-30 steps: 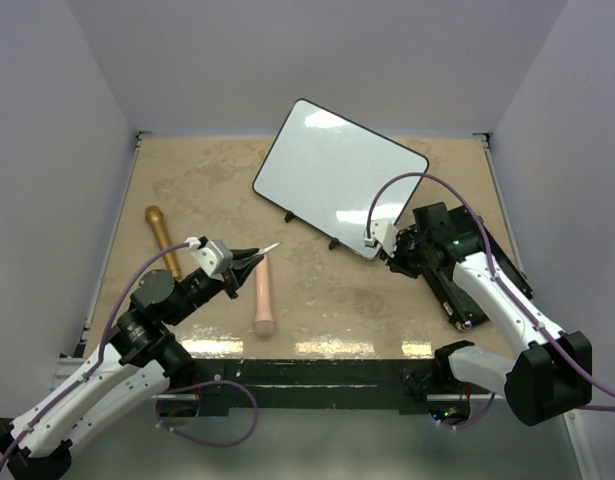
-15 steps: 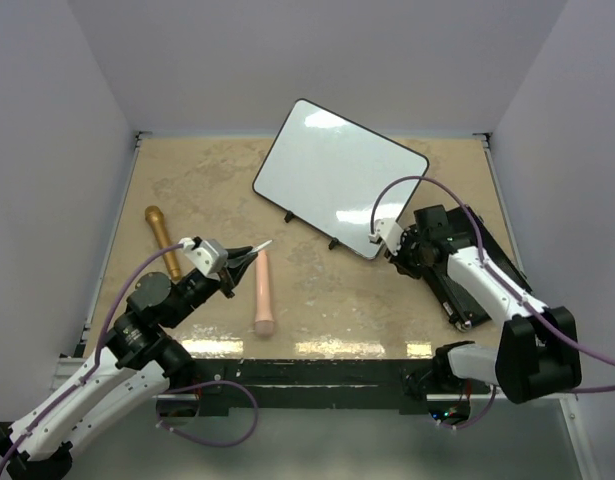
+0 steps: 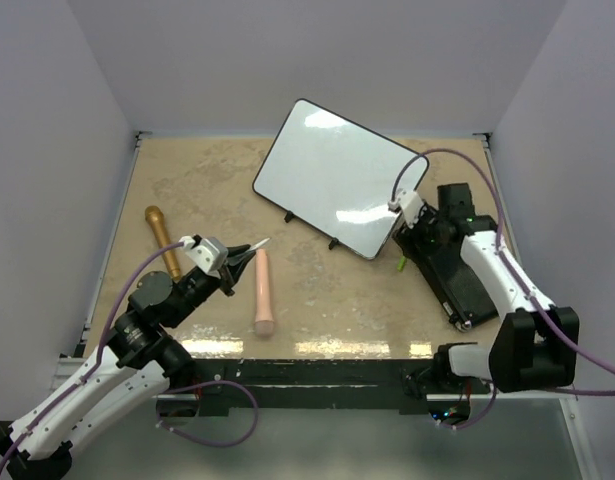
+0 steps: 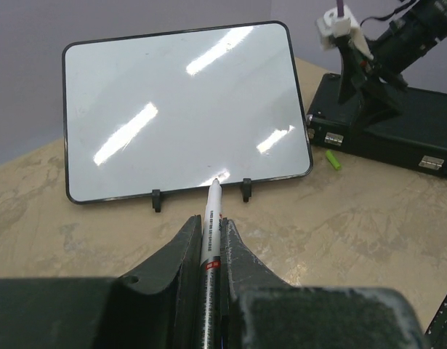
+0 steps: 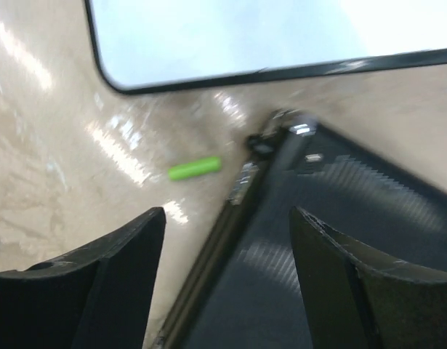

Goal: Write a sentence on the whiteboard
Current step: Put down the pen cap at the center of the board, then pick up the whiteboard from the whiteboard stand.

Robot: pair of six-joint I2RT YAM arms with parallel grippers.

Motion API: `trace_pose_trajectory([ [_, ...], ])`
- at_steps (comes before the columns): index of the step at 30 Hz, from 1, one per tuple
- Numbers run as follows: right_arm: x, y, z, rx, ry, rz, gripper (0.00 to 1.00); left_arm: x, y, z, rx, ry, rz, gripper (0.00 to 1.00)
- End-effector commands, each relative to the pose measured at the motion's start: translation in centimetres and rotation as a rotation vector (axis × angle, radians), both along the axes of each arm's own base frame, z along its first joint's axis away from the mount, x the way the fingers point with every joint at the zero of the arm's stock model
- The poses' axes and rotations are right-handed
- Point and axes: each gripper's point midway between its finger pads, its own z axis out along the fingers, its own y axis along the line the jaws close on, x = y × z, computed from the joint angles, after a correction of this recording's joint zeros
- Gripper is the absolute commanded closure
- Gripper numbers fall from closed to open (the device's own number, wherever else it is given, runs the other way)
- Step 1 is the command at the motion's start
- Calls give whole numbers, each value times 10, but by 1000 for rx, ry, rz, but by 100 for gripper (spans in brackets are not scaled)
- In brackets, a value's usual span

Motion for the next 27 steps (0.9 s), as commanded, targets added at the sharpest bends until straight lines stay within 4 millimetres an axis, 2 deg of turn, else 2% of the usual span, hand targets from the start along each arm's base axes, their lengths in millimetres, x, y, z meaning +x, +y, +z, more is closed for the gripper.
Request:
trace_pose_trajectory([
  [1, 33, 3, 84, 208, -170, -49, 26, 3, 6, 11, -24, -36, 35, 100],
  [2, 33, 18, 94, 317, -155, -50, 26, 3, 7, 13, -30, -44, 35, 100],
  [4, 53, 8, 109, 428, -189, -141, 25, 3, 7, 13, -33, -45, 41, 100],
  [5, 56, 13, 113, 522, -156, -198, 24, 3, 8, 13, -33, -45, 41, 100],
  [6, 69, 6, 116, 569, -193, -233, 23, 4, 8, 12, -31, -45, 42, 100],
  [8, 76, 6, 117, 678, -172, -331, 21, 4, 7, 11, -29, -41, 42, 100],
  [9, 87, 2, 119, 706, -219, -356, 20, 5, 8, 11, -30, -42, 45, 100],
  [11, 92, 4, 121, 783, -211, -424, 19, 5, 7, 10, -28, -40, 44, 100],
  [12, 98, 2, 122, 806, -247, -442, 14, 5, 6, 9, -27, -39, 42, 100],
  [15, 106, 4, 131, 900, -290, -469, 8, 6, 5, 8, -24, -35, 41, 100],
  [18, 120, 6, 123, 966, -252, -522, 8, 7, 4, 6, -15, -29, 41, 100],
  [20, 128, 8, 106, 999, -187, -556, 8, 7, 4, 5, -12, -23, 41, 100],
  [22, 137, 9, 102, 1023, -185, -550, 9, 8, 4, 4, -11, -22, 42, 100],
  [23, 144, 10, 90, 1047, -145, -567, 9, 8, 4, 5, -14, -23, 42, 100],
  [24, 148, 12, 88, 1060, -129, -569, 10, 7, 4, 4, -13, -24, 41, 100],
  [27, 156, 24, 77, 1105, -64, -544, 12, 8, 4, 3, -11, -22, 47, 100],
])
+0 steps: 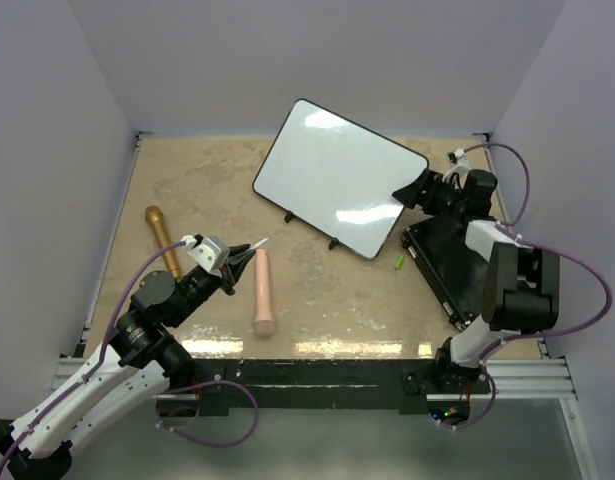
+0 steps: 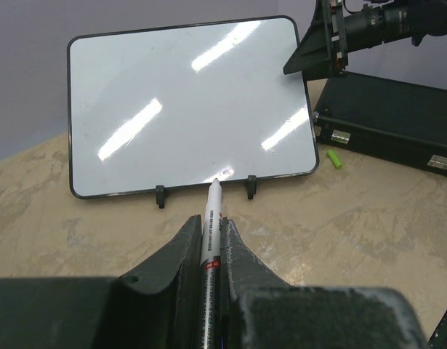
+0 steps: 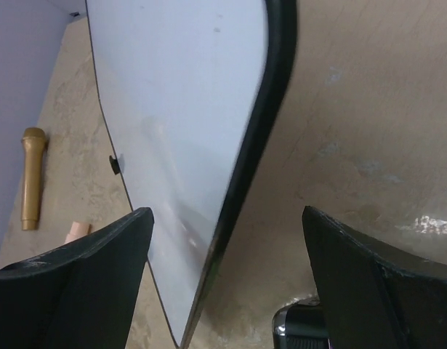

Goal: Write a sentence on the whiteboard
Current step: Pick up the whiteboard from the whiteboard stand.

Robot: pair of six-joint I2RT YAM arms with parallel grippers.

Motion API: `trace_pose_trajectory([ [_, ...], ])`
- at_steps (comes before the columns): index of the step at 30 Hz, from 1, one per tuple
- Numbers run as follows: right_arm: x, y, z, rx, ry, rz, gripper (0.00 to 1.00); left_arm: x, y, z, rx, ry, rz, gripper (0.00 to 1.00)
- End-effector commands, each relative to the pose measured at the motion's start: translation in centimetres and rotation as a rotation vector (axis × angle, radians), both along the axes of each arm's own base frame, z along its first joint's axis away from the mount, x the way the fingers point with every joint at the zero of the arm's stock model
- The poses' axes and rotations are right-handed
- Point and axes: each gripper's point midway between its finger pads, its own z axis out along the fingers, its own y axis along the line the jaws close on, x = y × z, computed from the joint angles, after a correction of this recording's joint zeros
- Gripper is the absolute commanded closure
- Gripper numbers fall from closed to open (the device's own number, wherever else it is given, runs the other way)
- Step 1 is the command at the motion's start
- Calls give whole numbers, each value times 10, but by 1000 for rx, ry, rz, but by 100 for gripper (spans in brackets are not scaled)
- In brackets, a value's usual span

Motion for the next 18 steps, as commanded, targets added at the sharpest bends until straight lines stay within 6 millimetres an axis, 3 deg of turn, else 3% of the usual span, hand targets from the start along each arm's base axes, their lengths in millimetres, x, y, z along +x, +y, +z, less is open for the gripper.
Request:
trace_pose_trajectory([
  [1, 21, 21, 22, 115, -69, 65, 13, 4, 2, 9, -18, -31, 22, 100],
  [5, 27, 40, 27, 153, -97, 102, 17, 6, 2, 4, -6, -20, 25, 100],
  [9, 30, 55, 30, 207, -105, 140, 30, 5, 1, 5, -6, -20, 22, 100],
  [12, 29, 58, 26, 229, -90, 158, 39, 5, 2, 5, -9, -21, 23, 100],
  [18, 25, 59, 32, 245, -92, 158, 47, 6, 1, 3, -3, -15, 21, 100],
])
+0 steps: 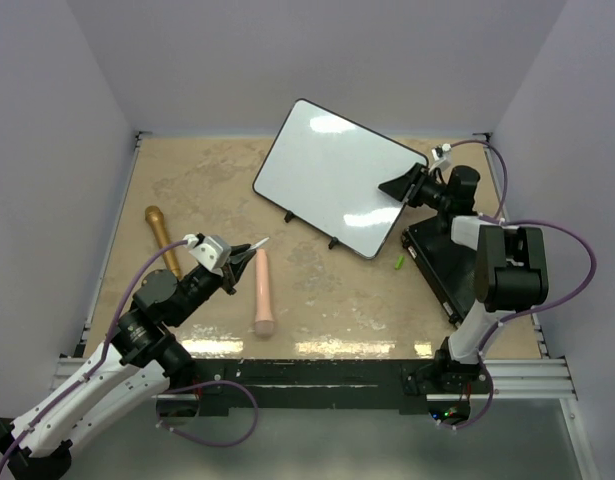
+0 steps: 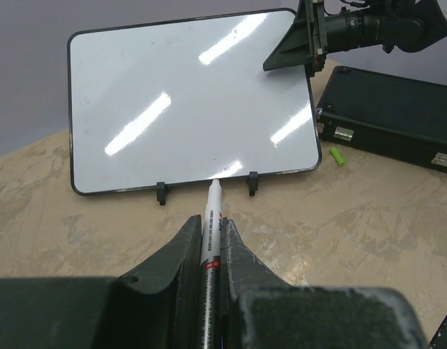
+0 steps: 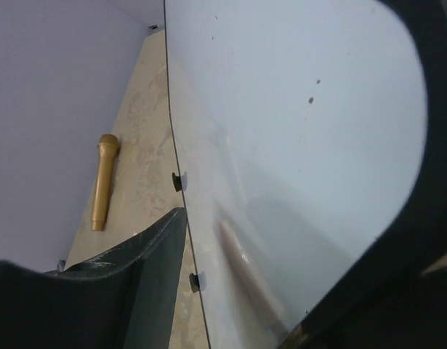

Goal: Write a sentence on the whiteboard
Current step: Pick up the whiteboard from the whiteboard stand.

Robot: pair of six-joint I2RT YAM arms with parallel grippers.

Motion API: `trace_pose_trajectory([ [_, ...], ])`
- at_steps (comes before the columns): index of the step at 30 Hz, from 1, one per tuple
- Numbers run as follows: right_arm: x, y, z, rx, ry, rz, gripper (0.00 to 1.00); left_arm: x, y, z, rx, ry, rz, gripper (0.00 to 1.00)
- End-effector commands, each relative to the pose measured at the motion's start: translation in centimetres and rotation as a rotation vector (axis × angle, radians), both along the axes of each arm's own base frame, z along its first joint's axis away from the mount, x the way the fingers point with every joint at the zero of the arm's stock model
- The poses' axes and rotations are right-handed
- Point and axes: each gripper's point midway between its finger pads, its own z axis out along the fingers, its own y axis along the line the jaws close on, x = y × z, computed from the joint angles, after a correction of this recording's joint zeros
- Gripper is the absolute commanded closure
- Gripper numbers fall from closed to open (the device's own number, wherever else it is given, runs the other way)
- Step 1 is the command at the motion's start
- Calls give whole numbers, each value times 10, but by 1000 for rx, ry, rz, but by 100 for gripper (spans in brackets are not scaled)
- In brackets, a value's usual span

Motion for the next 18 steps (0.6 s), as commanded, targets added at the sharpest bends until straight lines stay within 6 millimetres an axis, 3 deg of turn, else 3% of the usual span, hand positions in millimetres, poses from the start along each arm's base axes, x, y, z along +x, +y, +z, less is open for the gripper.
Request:
trace_pose_trajectory([
  [1, 2, 3, 35, 25, -103, 30, 47, 4, 1, 6, -12, -24, 14, 100],
  [4, 1, -5, 43, 26, -98, 18, 45, 3, 1, 7, -15, -28, 13, 100],
  [11, -4, -6, 39, 23, -58, 52, 44, 2, 0, 8, -15, -28, 3, 100],
  [18, -1, -4, 41, 49, -47, 69, 58, 1, -1, 8, -15, -29, -3, 100],
])
